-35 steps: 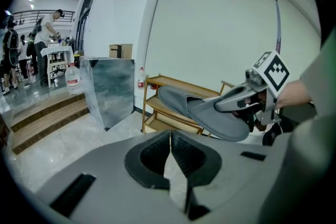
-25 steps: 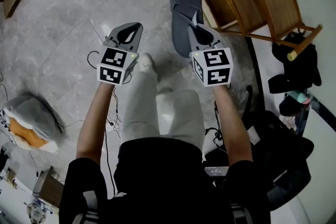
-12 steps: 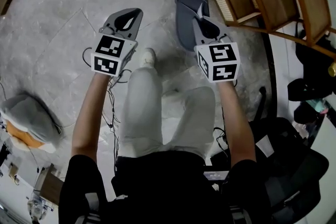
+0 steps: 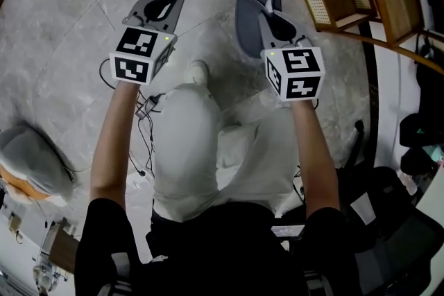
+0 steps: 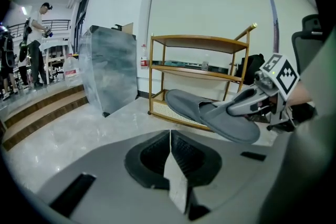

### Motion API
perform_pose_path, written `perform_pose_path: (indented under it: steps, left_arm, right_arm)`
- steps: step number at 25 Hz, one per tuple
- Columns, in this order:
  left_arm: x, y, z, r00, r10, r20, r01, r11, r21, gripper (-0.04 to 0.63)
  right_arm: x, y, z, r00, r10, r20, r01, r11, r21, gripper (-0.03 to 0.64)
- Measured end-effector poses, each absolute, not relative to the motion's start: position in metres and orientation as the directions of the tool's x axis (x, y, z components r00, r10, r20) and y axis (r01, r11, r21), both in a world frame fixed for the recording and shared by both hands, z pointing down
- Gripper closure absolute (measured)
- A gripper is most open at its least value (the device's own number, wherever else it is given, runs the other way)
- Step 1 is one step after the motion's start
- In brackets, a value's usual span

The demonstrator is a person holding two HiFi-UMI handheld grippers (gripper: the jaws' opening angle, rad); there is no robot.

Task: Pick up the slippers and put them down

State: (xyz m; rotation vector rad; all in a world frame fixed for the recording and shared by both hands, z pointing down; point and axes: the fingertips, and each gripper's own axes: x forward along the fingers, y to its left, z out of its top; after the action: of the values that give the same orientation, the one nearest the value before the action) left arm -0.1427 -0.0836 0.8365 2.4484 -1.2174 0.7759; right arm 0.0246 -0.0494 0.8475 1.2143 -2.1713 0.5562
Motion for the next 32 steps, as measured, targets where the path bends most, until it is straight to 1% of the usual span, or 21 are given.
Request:
perform_pose_path:
  steps: [13,21,32]
  left_arm:
    - [-0.165,-0.084,0.935,0.483,-0.667,0.567,-0.823,-0.568,0.032,0.588]
    - [-0.166,-0.076,0.97,0.477,-0.678,0.559,-0.825,-0.565,0.019,0.588]
    - [-0.156,-0.066,1.018,0.494,-0.646,0.582,-0.799,-0.601,0.012,0.588]
  right_arm:
    - [0.018,-0.044,0.938,-0.39,-0.633,0.669,-0.865,0.501,-0.029,0.6]
    - [0.023,-0.034,0.977,-0.381,-0.633,0.675,-0.864,0.503,-0.016,0.6]
    - [0.027,-0.027,1.029,-0.378,-0.605,0.701,-0.853,0.522,-0.009,0.6]
